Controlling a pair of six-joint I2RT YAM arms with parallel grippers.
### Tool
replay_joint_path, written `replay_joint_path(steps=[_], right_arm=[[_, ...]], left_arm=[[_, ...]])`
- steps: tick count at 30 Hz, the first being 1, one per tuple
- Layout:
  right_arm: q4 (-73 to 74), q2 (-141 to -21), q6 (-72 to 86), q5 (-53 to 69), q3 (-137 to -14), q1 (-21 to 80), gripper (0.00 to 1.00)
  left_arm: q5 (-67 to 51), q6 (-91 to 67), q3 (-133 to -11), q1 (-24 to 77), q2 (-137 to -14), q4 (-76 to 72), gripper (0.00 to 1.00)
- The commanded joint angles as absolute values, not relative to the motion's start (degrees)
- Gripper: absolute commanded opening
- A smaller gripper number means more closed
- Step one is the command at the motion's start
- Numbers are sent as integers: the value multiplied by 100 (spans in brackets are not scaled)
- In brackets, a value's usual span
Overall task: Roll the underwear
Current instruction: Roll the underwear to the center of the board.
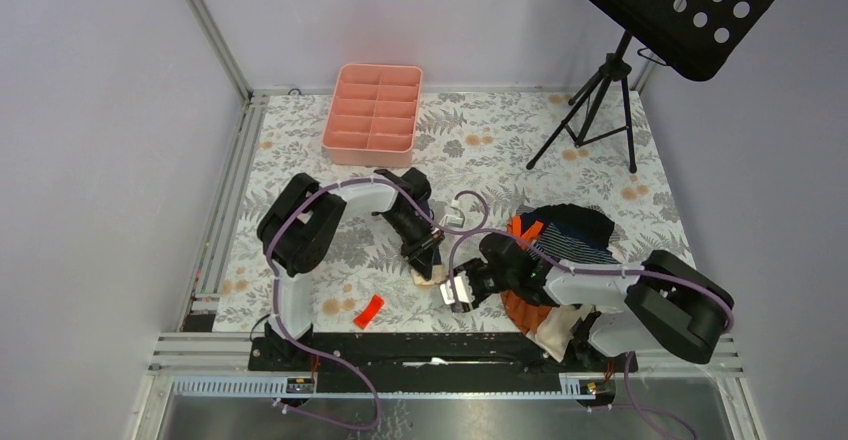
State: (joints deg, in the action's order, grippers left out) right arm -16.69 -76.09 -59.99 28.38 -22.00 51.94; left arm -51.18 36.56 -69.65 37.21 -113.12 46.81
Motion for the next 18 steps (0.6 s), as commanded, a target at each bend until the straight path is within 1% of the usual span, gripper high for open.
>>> replay_joint_path(steps=[1,6,18], right_arm=[[-2579,-7877,-6190,2615,-2410,5346,50],[-2730,-8125,-6413,2755,-2476,5365,52],[-2732,-8687,-6877,2705,-2653,5379,53]], left_arm=[[-4906,3790,-7144,3494,-11592,4474,11],[-4935,3775,-7177,3402,-11646,4474,12],[-5007,3674,-7310,3384,-11751,4471,12]])
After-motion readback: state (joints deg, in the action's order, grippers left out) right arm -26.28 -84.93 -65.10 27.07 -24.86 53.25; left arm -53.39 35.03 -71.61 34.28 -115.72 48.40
